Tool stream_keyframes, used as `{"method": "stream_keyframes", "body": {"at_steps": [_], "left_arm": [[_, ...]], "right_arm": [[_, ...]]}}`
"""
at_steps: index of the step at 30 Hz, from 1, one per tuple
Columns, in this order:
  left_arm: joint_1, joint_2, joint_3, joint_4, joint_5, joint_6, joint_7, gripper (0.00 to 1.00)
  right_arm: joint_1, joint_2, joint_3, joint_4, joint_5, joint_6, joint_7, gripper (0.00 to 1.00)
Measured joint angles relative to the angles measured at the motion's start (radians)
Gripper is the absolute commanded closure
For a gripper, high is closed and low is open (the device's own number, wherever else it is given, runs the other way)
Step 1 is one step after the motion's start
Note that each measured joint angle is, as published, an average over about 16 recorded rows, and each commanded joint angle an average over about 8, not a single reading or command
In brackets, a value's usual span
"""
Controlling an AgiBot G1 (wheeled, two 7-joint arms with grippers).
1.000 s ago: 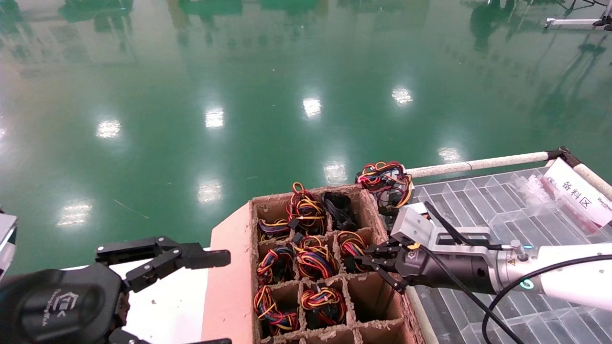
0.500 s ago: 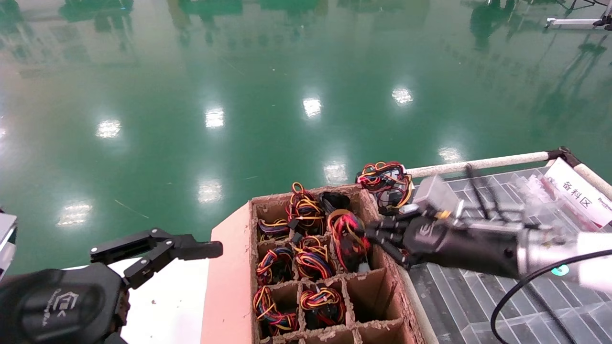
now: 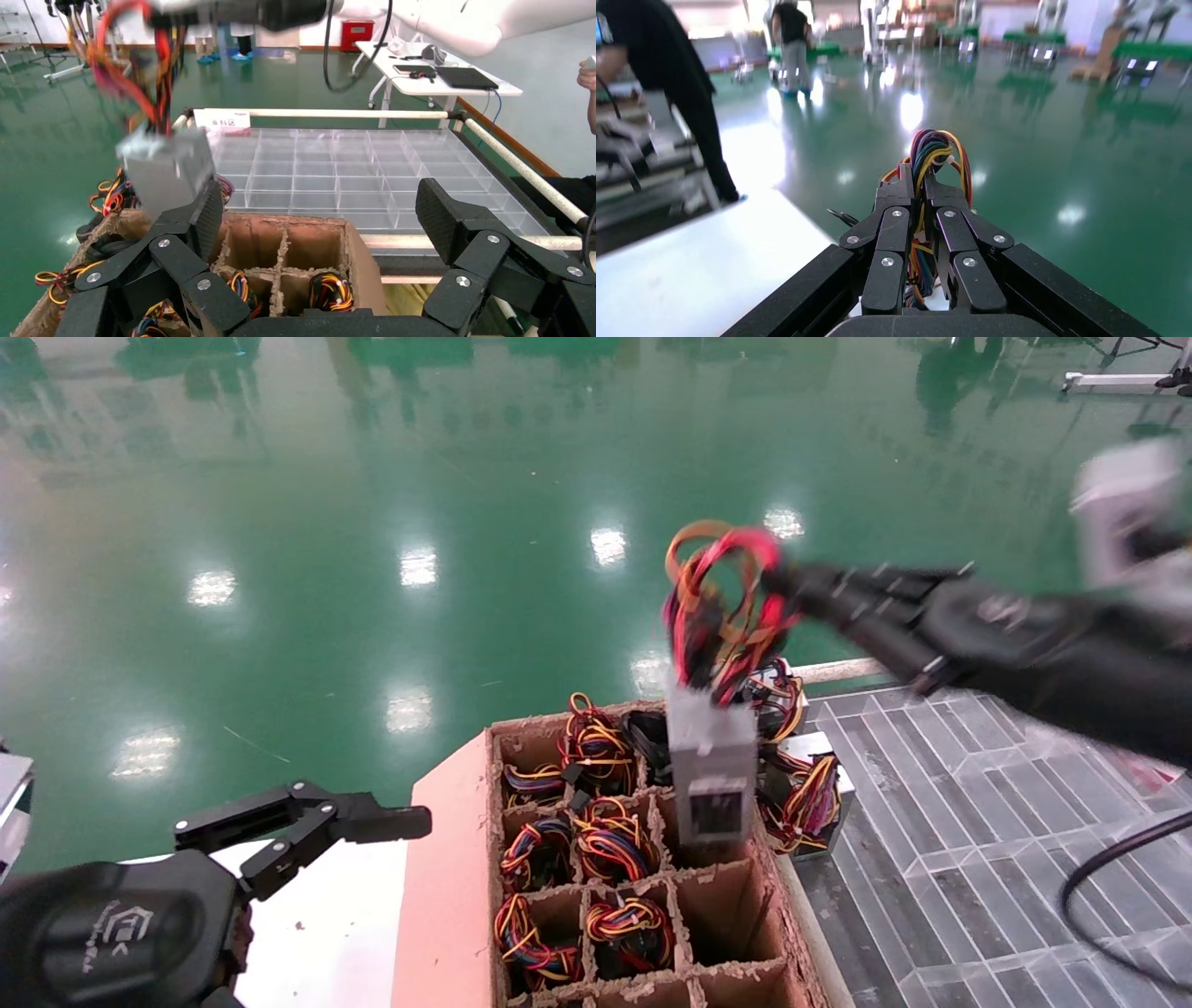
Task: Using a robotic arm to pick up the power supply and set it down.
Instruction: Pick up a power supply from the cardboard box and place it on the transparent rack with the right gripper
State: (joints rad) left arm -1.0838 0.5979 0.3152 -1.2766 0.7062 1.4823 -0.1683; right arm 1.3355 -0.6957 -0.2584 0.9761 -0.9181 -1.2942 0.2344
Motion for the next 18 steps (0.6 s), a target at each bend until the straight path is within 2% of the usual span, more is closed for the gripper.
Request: {"method": "stream_keyframes", "body": {"at_steps": [8,18], "left_arm": [[0.000,0.000,0.000,0.000,0.000,0.000,0.000,0.00],[0.000,0.000,0.001,0.000,0.000,0.000,0.000,0.00]], "right_arm": [[0.034,0.105,0.063,0.005,0.052,-0.025,0.012,1.00],[0.029,0.244,0.081,-0.065,0.021,-0.079,-0.015,1.00]]}}
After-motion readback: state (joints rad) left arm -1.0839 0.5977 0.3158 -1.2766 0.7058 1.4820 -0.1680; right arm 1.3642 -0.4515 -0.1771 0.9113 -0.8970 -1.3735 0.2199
